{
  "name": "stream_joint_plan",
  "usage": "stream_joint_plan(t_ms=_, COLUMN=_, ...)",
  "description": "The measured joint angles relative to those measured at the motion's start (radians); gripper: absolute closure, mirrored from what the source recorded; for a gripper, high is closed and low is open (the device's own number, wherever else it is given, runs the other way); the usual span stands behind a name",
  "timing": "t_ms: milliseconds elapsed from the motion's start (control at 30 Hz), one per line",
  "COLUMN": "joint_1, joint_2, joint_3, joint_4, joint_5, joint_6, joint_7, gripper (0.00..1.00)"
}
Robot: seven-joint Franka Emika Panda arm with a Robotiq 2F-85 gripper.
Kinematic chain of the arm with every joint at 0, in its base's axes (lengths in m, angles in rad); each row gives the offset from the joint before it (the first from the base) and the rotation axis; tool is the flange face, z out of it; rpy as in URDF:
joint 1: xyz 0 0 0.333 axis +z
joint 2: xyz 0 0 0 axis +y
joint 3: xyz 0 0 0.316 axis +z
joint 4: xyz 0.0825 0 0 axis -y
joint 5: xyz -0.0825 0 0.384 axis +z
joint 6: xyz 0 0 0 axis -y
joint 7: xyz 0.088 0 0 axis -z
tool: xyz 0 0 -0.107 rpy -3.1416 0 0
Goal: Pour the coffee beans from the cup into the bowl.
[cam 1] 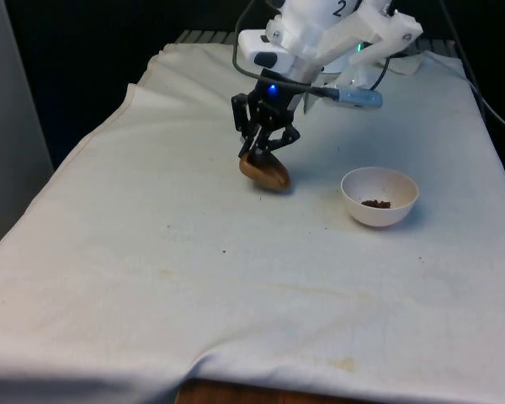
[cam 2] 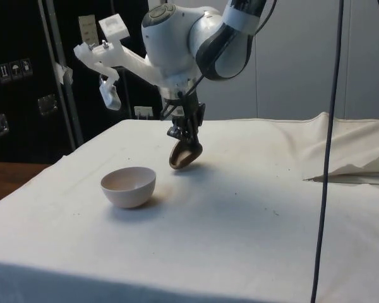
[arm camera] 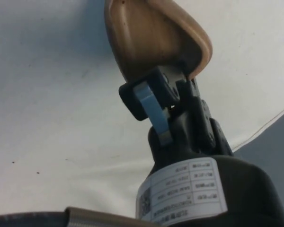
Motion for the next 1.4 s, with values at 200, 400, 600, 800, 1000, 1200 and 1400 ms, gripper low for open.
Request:
stream_joint_plan(t_ms=200, joint_1=0.000, joint_2=0.004, joint_3=-0.007, joint_4=-0.001, joint_5=0.041, joint_6=0.017, joint_7=-0.027, gripper=1.00)
stream_joint_plan(t_ms=400, joint_1=0.000, joint_2=0.012, joint_3=-0.016, joint_4=-0.001, joint_5=0.100, joint_6=0.037, joint_7=-0.070, gripper=1.00)
stream_joint_plan(t_ms=600, joint_1=0.000, joint_2=0.012, joint_3=-0.026, joint_4=-0.009, joint_5=0.142, joint_6=0.060, joint_7=-0.106, gripper=1.00)
stream_joint_plan(t_ms=800, joint_1=-0.001, joint_2=0.015, joint_3=-0.037, joint_4=-0.017, joint_5=0.193, joint_6=0.089, joint_7=-0.149, gripper=1.00)
stream_joint_plan(t_ms=1000, joint_1=-0.001, joint_2=0.020, joint_3=-0.045, joint_4=-0.018, joint_5=0.252, joint_6=0.105, joint_7=-0.198, gripper=1.00)
stream_joint_plan(t_ms=1200, joint_1=-0.003, joint_2=0.022, joint_3=-0.053, joint_4=-0.026, joint_5=0.315, joint_6=0.126, joint_7=-0.253, gripper=1.00)
stream_joint_plan(t_ms=1400, joint_1=-0.005, joint_2=0.022, joint_3=-0.064, joint_4=-0.041, joint_5=0.378, joint_6=0.153, joint_7=-0.312, gripper=1.00)
